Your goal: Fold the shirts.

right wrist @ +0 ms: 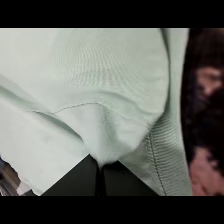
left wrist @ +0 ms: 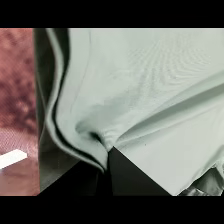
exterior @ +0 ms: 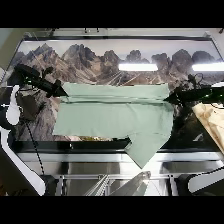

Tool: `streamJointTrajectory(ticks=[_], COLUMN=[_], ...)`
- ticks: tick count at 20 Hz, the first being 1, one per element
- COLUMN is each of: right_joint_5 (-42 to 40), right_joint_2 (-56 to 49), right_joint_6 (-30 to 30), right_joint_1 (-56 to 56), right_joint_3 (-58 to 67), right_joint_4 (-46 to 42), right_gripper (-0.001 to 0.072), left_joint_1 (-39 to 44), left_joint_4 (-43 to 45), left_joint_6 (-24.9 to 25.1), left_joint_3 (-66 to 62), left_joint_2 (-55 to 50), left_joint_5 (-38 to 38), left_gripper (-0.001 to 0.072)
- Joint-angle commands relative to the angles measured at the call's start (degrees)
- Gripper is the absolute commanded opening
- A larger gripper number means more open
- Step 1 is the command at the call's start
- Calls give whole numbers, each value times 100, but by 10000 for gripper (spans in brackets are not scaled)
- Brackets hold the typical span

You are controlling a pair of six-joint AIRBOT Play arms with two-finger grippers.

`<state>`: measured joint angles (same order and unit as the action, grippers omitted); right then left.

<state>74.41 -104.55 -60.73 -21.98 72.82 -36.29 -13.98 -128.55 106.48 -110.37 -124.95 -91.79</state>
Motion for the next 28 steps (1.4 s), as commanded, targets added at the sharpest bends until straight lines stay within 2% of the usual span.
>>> streamJointTrajectory(ticks=[1,2,3,6,7,8,9,13,18,19,21,22,28], right_joint_5=[-20,81,267,745,730,675,579,505,387,385,389,398,752], right_joint_2=[2,26,74,442,651,861,1088,1705,2011,2026,2026,2033,2208], right_joint_6=[-20,-57,-146,-481,-538,-525,-461,-284,166,297,396,402,420], right_joint_1=[2,-39,-116,-457,-568,-673,-774,-907,-863,-866,-863,-863,-863], right_joint_3=[-17,-17,-15,-20,-52,-131,-256,-918,-1893,-1998,-2041,-2041,-2041], right_joint_4=[-61,-61,-61,-518,-767,-852,-855,-855,-496,-323,-92,15,339], right_gripper=[162,390,465,462,451,394,367,368,367,367,368,367,367], left_joint_1=[0,-7,-39,-227,-304,-382,-461,-789,-1294,-1373,-1436,-1434,-977], left_joint_4=[0,4,2,9,11,24,190,1106,2092,2083,2055,2048,2031], left_joint_6=[-9,-31,-232,-1075,-1167,-1165,-1145,-896,-1001,-1001,-968,-885,-710], left_joint_3=[0,-70,-140,4,376,857,1414,3154,4651,4874,5268,5423,5748], left_joint_2=[2,-2,2,111,315,597,951,2380,3818,3943,3963,3895,3279], left_joint_5=[-79,-280,-470,-1316,-1368,-1338,-1283,-929,-184,-13,190,227,470], left_gripper=[232,563,706,706,706,705,705,705,702,694,513,489,490])
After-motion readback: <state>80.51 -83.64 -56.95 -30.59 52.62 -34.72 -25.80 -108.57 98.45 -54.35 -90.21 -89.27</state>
